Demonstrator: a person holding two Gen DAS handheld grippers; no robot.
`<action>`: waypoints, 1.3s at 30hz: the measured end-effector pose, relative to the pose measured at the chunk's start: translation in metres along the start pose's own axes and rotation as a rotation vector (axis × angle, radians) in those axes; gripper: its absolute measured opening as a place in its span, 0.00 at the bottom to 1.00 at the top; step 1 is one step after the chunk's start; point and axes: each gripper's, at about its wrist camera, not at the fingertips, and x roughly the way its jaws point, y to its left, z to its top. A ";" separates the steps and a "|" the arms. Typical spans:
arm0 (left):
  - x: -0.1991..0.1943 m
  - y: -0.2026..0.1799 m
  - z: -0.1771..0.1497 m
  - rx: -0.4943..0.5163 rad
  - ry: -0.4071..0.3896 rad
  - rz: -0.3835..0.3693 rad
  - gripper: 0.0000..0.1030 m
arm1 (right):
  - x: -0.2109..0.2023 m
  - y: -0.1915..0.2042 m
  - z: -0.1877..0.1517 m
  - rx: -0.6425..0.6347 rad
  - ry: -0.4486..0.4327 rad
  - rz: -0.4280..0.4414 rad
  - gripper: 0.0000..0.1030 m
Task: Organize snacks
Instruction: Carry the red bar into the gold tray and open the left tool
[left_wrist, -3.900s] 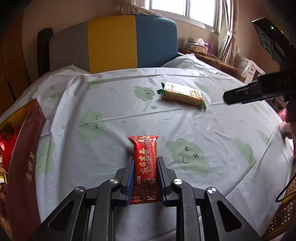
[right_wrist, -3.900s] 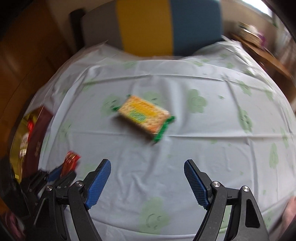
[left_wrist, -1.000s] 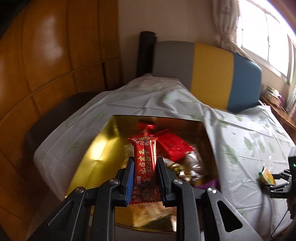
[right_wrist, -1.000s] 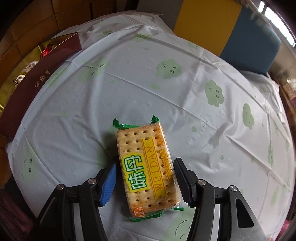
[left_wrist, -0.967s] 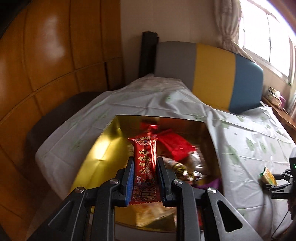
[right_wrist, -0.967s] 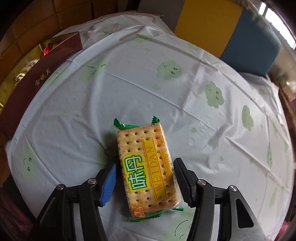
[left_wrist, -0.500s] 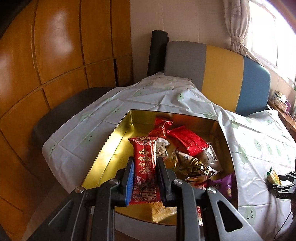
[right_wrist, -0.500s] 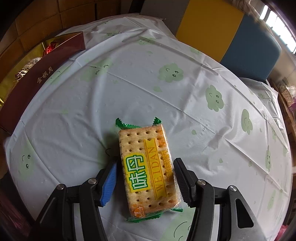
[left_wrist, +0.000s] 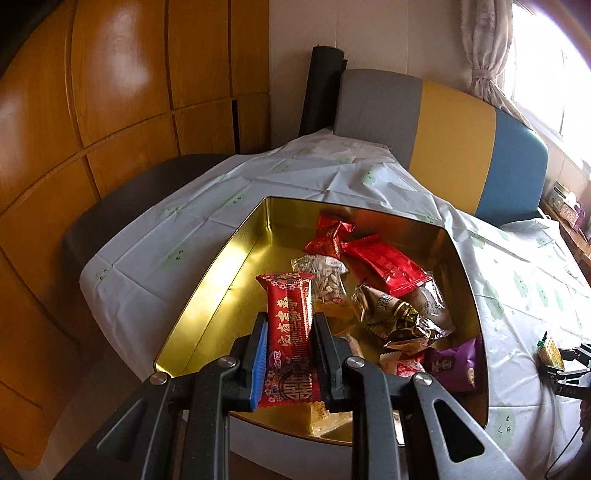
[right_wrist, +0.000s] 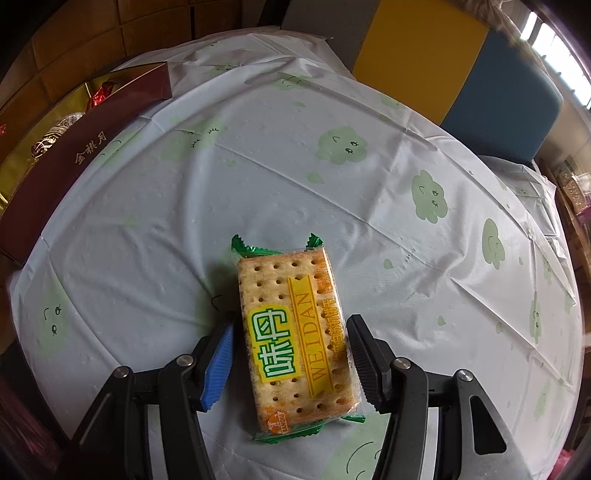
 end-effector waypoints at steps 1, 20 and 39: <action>0.001 0.001 0.000 -0.005 0.005 -0.003 0.22 | 0.000 0.001 0.000 -0.003 -0.001 -0.001 0.56; 0.064 0.036 0.033 -0.104 0.200 -0.161 0.24 | -0.003 0.004 -0.001 -0.024 -0.005 -0.011 0.55; 0.072 0.007 0.012 -0.007 0.215 -0.052 0.32 | -0.004 0.004 -0.001 -0.034 -0.008 -0.014 0.55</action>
